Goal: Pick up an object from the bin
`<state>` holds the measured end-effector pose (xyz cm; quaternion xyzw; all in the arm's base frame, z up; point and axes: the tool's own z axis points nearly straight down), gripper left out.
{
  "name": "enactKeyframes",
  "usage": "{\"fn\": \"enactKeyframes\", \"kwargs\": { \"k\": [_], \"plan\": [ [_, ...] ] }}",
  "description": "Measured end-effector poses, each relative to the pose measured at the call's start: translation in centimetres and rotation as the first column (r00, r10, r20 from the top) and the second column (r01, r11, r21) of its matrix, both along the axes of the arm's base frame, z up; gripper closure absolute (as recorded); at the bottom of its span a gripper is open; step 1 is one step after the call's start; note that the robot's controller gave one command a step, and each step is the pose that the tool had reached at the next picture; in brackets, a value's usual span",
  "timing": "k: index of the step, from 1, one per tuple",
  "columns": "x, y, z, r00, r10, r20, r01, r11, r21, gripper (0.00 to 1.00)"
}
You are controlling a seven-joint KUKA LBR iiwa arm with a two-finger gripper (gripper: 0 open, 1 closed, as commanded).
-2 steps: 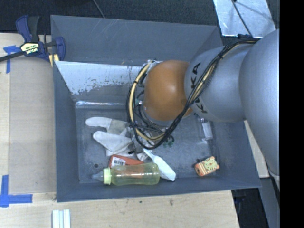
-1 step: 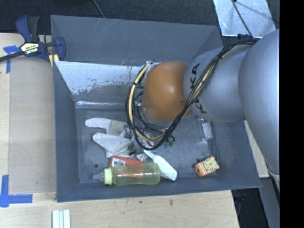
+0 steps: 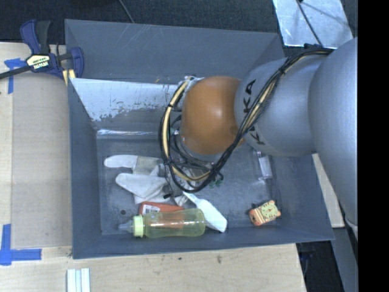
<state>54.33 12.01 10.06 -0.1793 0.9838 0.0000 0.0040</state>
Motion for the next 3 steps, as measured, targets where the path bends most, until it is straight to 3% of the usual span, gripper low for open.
{"fn": "enactKeyframes", "kwargs": {
  "k": [1,2,3],
  "plan": [
    [-0.3,0.5,3.6,1.0,-0.011,-0.005,0.011,1.0,0.0,1.0],
    [-0.3,0.5,3.6,1.0,-0.011,-0.005,0.011,1.0,0.0,1.0],
    [-1.8,0.0,-0.7,1.0,-0.009,0.005,0.009,1.0,0.003,1.0]
  ]
}}
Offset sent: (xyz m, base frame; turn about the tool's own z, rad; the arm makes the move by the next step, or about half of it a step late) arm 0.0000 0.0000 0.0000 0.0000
